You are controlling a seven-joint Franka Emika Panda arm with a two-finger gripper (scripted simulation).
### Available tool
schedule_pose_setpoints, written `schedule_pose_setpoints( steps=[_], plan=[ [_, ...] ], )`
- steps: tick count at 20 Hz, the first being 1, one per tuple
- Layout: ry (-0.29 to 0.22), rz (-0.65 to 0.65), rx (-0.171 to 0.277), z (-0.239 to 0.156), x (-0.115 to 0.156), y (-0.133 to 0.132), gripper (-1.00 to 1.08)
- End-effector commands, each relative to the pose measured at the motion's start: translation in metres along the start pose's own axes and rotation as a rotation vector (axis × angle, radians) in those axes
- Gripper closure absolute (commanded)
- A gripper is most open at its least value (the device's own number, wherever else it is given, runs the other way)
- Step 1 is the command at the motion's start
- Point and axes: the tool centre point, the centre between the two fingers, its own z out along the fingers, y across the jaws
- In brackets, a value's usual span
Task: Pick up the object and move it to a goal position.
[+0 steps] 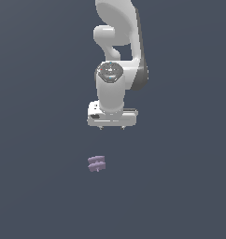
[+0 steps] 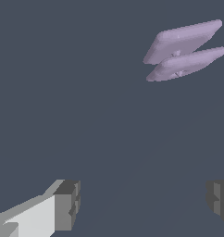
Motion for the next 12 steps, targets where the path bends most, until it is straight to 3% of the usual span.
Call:
schedule_pose_setpoints(
  steps=[1, 12],
  plan=[
    [0.0, 0.0, 0.0, 0.0, 0.0, 0.0, -0.92],
    [0.005, -0.032, -0.028, -0.008, 0.0003, 0.0016, -0.92]
  ],
)
